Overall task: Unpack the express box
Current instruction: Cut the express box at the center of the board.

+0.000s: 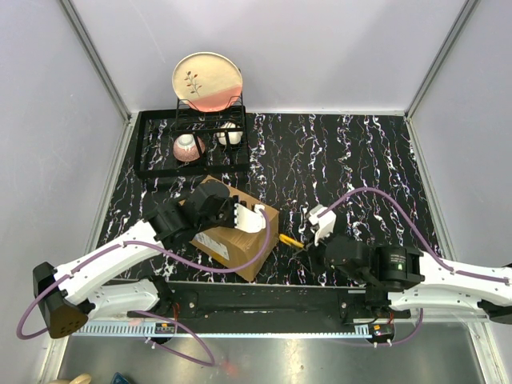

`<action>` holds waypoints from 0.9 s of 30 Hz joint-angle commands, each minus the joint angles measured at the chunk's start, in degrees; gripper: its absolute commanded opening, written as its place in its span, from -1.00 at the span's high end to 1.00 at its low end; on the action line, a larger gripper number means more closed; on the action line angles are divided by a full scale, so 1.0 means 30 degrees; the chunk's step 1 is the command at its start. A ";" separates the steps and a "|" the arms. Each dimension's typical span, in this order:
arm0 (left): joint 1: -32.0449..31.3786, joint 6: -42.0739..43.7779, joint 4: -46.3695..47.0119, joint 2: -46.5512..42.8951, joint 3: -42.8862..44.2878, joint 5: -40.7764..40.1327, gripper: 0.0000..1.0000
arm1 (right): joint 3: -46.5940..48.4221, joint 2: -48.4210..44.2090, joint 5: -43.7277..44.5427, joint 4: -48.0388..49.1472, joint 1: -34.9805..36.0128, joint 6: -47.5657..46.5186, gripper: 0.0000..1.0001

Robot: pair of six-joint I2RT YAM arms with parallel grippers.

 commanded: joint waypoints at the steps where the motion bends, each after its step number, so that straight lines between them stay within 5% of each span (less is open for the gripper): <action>1: 0.0073 -0.0724 0.1273 -0.0747 0.0241 0.0190 1.00 | -0.0486 -0.1858 0.3736 0.0408 0.0077 0.2795 1.00; 5: 0.0015 -0.1193 0.1361 -0.0747 0.0095 0.0161 1.00 | -0.2977 -0.6160 0.4972 0.3804 0.0048 0.4876 1.00; 14: -0.0132 -0.1014 0.4170 -0.0543 -0.1311 -0.2238 0.95 | -0.4709 -0.9186 0.4123 0.4980 0.0047 0.6871 1.00; 18: -0.0190 -0.2452 0.4467 0.0042 -0.0728 -0.2709 0.79 | -0.5587 -0.9249 0.3538 0.6792 0.0048 0.7079 1.00; 27: -0.0045 -0.2306 0.6077 0.0365 -0.0989 -0.3998 1.00 | -0.5443 -0.7579 0.3156 0.9229 -0.0332 0.7336 1.00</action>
